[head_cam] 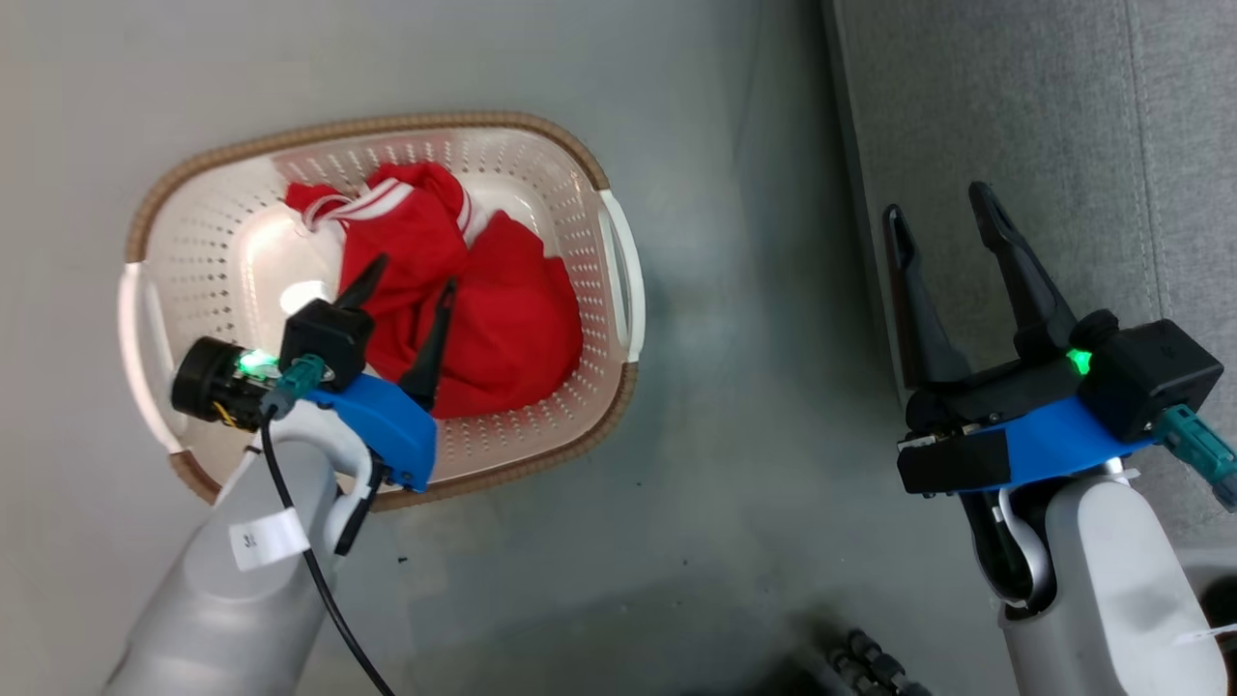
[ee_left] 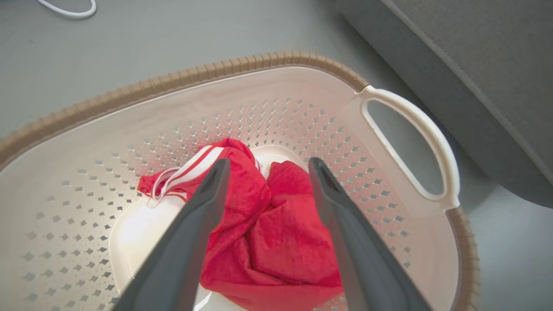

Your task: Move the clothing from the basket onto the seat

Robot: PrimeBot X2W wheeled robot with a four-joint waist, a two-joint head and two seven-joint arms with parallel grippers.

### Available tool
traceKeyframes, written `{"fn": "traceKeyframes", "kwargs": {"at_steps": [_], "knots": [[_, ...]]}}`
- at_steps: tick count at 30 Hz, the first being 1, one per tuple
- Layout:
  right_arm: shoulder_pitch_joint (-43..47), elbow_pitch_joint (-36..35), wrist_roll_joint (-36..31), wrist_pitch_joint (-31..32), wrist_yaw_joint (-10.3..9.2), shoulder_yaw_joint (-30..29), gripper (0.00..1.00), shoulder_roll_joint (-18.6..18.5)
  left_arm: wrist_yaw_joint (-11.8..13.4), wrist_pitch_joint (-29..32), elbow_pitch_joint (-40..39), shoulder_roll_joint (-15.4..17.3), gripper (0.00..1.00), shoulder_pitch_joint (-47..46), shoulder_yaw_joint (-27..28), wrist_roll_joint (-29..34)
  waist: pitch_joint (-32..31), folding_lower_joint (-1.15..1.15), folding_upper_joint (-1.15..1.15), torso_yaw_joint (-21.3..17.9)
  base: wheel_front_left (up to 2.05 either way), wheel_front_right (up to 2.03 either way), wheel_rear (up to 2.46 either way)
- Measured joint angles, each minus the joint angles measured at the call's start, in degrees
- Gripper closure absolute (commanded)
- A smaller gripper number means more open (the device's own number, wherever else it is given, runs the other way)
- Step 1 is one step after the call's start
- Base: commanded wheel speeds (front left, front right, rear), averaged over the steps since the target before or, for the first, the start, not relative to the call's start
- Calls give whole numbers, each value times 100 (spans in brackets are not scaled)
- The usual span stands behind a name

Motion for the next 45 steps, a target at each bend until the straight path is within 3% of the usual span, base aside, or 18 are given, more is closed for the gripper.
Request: {"fn": "traceKeyframes", "kwargs": {"at_steps": [15,22,26,41,42,44,45], "knots": [[-187,323,313,-347,0,321,0,-2,0,31,1059,341,0,-808,-1145,-244,713,-1,0,-407,0,0,0],[-279,454,466,-441,0,471,0,0,-1,485,1049,523,0,-1094,-2014,-859,884,-1,0,-551,0,0,0],[-344,499,532,-500,0,503,0,-1,-1,523,1152,710,0,-1374,-2180,-1022,980,-1,0,-605,0,0,0],[-410,628,722,-603,0,619,0,-1,-1,644,1450,690,0,-1639,-2761,-1559,1164,-1,0,-660,0,0,0],[-412,634,734,-603,0,619,0,-1,-1,644,1463,689,28,-1640,-2787,-1584,1164,-1,1,-660,0,0,0],[-420,650,753,-610,0,621,0,-1,-1,661,1497,688,100,-1650,-2841,-1661,1162,-2,0,-663,0,0,0],[-421,658,754,-611,0,621,0,-1,-1,661,1513,689,100,-1661,-2881,-1684,1159,-2,0,-666,0,0,0]]}}
